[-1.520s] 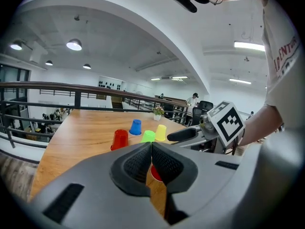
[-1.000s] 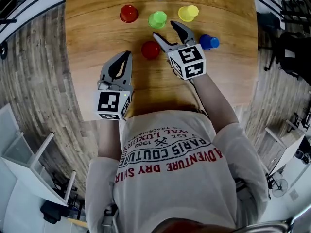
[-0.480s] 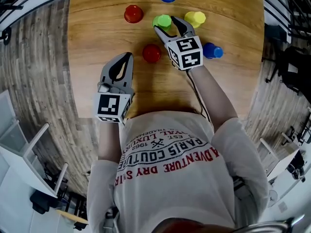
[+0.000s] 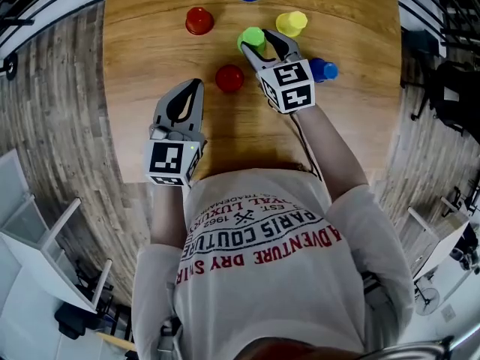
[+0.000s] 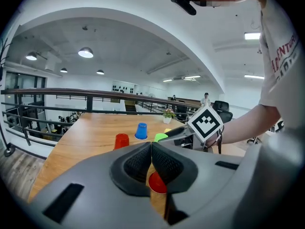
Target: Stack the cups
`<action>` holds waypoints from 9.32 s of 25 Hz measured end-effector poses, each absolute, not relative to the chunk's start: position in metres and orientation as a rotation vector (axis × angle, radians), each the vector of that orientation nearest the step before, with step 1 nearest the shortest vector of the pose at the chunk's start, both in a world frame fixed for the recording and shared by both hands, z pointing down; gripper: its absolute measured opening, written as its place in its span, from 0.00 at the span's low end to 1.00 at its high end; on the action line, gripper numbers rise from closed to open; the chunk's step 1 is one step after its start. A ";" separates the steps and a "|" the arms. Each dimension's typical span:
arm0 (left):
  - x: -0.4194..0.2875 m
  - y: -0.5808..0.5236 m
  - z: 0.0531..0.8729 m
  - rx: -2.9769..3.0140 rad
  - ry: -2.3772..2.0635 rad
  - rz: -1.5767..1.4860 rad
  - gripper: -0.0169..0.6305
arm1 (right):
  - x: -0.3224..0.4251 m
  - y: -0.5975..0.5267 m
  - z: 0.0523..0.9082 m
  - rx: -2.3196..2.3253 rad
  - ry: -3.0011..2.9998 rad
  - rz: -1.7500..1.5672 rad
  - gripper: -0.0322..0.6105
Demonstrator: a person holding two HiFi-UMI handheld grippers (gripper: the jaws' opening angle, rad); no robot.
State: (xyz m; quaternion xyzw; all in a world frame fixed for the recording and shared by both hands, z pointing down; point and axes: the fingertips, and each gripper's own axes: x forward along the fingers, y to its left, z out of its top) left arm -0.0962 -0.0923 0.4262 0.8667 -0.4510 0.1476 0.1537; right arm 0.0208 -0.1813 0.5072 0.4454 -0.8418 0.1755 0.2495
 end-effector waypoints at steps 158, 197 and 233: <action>-0.189 -0.144 0.419 2.554 -1.213 0.298 0.05 | -0.090 -0.252 0.524 1.071 -2.036 0.547 0.51; -0.099 -0.067 0.381 2.643 -1.173 0.287 0.05 | 0.017 -0.109 0.444 1.192 -2.092 0.433 0.42; -0.056 -0.053 0.388 2.598 -1.235 0.352 0.05 | 0.083 -0.124 0.416 1.241 -2.242 0.454 0.50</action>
